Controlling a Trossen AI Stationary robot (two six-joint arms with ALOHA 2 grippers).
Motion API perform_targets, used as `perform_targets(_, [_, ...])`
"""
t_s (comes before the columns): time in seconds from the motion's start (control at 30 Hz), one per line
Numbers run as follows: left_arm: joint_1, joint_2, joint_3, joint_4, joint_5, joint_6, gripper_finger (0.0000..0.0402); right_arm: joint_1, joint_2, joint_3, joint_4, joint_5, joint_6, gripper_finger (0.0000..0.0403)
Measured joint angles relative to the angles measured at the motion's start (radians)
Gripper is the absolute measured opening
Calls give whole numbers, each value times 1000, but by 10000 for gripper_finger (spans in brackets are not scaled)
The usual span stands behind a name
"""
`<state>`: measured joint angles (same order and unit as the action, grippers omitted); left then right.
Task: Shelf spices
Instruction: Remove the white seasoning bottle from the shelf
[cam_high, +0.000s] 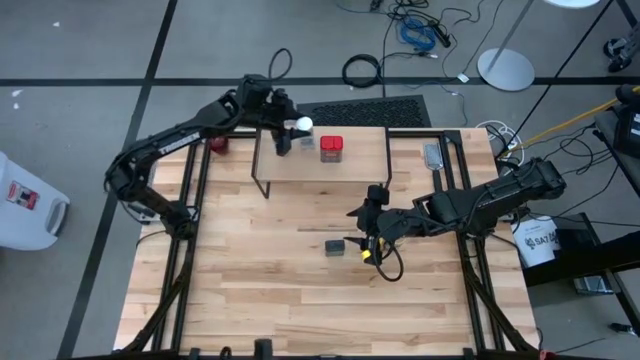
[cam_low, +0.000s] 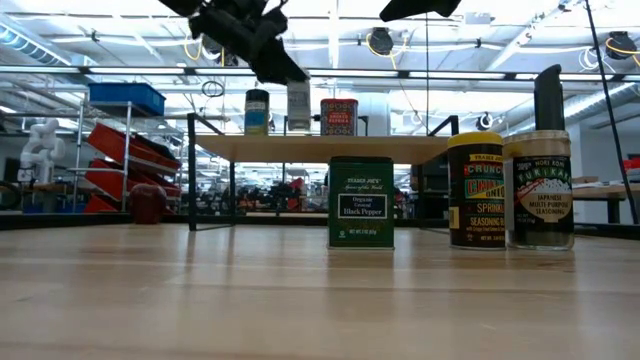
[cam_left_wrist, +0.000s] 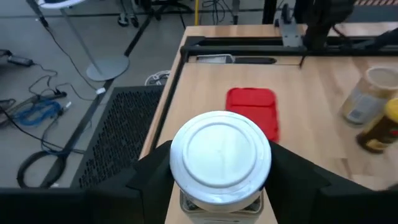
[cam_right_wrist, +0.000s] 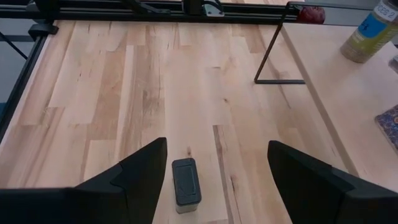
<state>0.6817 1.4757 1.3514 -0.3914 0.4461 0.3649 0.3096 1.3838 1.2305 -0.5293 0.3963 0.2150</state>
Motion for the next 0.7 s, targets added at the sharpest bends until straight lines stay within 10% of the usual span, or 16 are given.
perform_targets(0.7, [-355, -218, 1, -116, 17, -197, 219, 8, 0, 0, -22, 152, 66, 267])
